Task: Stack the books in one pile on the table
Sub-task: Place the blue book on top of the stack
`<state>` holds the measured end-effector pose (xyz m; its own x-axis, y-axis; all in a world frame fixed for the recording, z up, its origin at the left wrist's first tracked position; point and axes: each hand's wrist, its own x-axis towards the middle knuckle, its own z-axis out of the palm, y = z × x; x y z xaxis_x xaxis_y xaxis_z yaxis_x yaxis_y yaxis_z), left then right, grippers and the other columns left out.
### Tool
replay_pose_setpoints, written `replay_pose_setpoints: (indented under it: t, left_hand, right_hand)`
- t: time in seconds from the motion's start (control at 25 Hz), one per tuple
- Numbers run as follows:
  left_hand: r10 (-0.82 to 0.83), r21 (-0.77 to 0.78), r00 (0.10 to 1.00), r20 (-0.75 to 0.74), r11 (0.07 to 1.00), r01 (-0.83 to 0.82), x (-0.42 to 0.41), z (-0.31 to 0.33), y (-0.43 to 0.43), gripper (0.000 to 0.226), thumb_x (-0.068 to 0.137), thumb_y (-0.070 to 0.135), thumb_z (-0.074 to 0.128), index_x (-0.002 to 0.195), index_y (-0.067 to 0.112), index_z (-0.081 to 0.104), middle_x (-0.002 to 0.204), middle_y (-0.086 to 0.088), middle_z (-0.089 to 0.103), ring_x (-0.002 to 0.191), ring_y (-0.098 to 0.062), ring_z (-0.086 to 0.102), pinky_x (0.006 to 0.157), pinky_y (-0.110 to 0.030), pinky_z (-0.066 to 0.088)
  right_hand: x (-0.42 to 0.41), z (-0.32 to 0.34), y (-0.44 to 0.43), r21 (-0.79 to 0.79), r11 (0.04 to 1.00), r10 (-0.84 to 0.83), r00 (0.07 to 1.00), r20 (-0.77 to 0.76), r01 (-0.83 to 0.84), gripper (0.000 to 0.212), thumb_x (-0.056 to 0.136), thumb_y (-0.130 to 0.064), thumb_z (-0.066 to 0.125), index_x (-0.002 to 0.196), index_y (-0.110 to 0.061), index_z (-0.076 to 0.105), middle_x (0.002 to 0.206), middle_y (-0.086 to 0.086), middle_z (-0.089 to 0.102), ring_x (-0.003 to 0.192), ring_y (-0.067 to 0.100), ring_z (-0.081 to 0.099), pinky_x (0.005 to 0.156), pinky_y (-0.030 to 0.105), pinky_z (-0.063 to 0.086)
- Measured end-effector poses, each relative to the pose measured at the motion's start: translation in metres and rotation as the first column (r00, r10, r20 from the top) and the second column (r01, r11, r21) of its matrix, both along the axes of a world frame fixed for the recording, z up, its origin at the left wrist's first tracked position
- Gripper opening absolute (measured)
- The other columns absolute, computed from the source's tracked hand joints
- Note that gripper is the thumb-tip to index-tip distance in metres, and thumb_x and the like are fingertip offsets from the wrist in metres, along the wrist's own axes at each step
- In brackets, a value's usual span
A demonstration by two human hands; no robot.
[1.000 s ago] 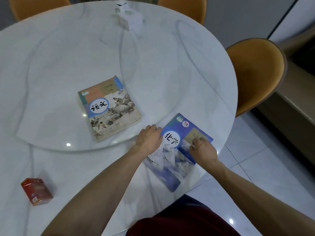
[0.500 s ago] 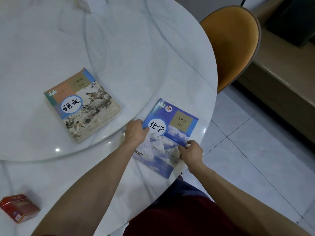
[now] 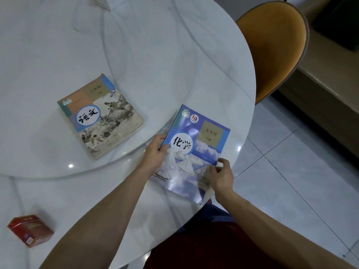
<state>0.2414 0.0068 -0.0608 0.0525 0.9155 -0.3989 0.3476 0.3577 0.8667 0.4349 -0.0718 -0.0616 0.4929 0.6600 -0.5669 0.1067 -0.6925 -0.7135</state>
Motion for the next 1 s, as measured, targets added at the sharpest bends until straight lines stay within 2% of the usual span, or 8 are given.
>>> replay_pose_setpoints:
  t: [0.12,0.24,0.36,0.52,0.64,0.72,0.84,1.0]
  left_hand:
    - [0.071,-0.016,0.992,0.102,0.997,-0.070,-0.006,0.007,-0.001,0.027,0.094,0.014,0.049,0.093,0.040,0.054,0.091,0.007,0.069,0.066,0.004,0.063,0.061,-0.011,0.050]
    - [0.144,0.005,0.978,0.149,0.989,-0.147,-0.012,0.017,0.003,0.026,0.095,0.011,0.049,0.091,0.036,0.055,0.097,0.001,0.067,0.076,-0.006,0.063,0.065,-0.016,0.048]
    - [0.252,0.024,0.953,0.168,0.965,-0.260,-0.020,0.030,0.009,0.016,0.094,0.014,0.050,0.099,0.029,0.053,0.098,-0.003,0.067,0.073,-0.009,0.061,0.063,-0.020,0.047]
    - [0.381,0.100,0.909,0.170,0.911,-0.400,-0.044,0.048,0.016,0.012,0.095,0.013,0.050,0.101,0.022,0.050,0.100,0.000,0.066,0.075,0.000,0.060,0.055,-0.007,0.047]
    - [0.483,0.117,0.856,0.184,0.854,-0.507,-0.066,0.059,0.021,0.010,0.095,0.012,0.050,0.100,0.020,0.049,0.089,0.005,0.062,0.068,0.002,0.057,0.052,-0.005,0.046]
    - [0.548,0.127,0.817,0.182,0.810,-0.572,-0.083,0.068,0.025,0.010,0.095,0.013,0.050,0.103,0.019,0.048,0.092,0.001,0.061,0.070,-0.005,0.056,0.058,-0.014,0.047]
    - [0.634,0.119,0.759,0.150,0.750,-0.650,-0.107,0.076,0.033,0.011,0.095,0.015,0.049,0.106,0.017,0.048,0.096,-0.005,0.060,0.072,-0.012,0.055,0.064,-0.024,0.044]
    - [0.728,0.112,0.676,0.115,0.666,-0.737,-0.136,0.081,0.044,0.021,0.094,0.013,0.049,0.114,0.009,0.048,0.103,-0.009,0.057,0.075,-0.015,0.054,0.062,-0.022,0.045]
  right_hand:
    - [0.000,0.010,0.001,0.096,0.995,-0.025,0.997,-0.073,0.032,0.028,0.093,-0.020,0.049,0.120,-0.026,0.044,0.092,0.004,0.060,0.075,0.016,0.059,0.066,0.030,0.053]
    - [0.001,0.027,0.016,0.197,0.980,0.000,0.995,-0.099,0.020,0.028,0.094,-0.020,0.052,0.119,-0.031,0.046,0.086,-0.002,0.058,0.071,0.008,0.059,0.051,0.021,0.048]
    - [-0.003,0.047,0.044,0.265,0.964,0.035,0.994,-0.099,-0.008,0.029,0.092,-0.021,0.055,0.120,-0.029,0.050,0.085,-0.007,0.059,0.072,0.007,0.059,0.056,0.025,0.052]
    - [-0.023,0.072,0.086,0.315,0.937,0.187,0.979,-0.083,-0.152,0.028,0.091,-0.021,0.057,0.118,-0.027,0.052,0.089,-0.005,0.061,0.078,0.008,0.063,0.058,0.025,0.053]
    - [-0.046,0.082,0.119,0.338,0.897,0.309,0.951,-0.023,-0.283,0.030,0.091,-0.020,0.056,0.121,-0.023,0.054,0.093,0.000,0.063,0.087,0.021,0.065,0.076,0.037,0.058]
    - [-0.065,0.088,0.141,0.341,0.867,0.380,0.925,0.022,-0.365,0.029,0.091,-0.018,0.055,0.119,-0.020,0.057,0.093,0.000,0.064,0.090,0.024,0.065,0.084,0.042,0.057]
    - [-0.098,0.095,0.173,0.358,0.810,0.479,0.876,0.054,-0.465,0.025,0.091,-0.015,0.053,0.114,-0.017,0.063,0.093,0.002,0.067,0.088,0.024,0.066,0.083,0.038,0.057]
    - [-0.142,0.099,0.214,0.366,0.717,0.599,0.793,0.112,-0.593,0.027,0.090,-0.012,0.052,0.113,-0.015,0.065,0.090,0.005,0.068,0.079,0.020,0.061,0.073,0.027,0.049]
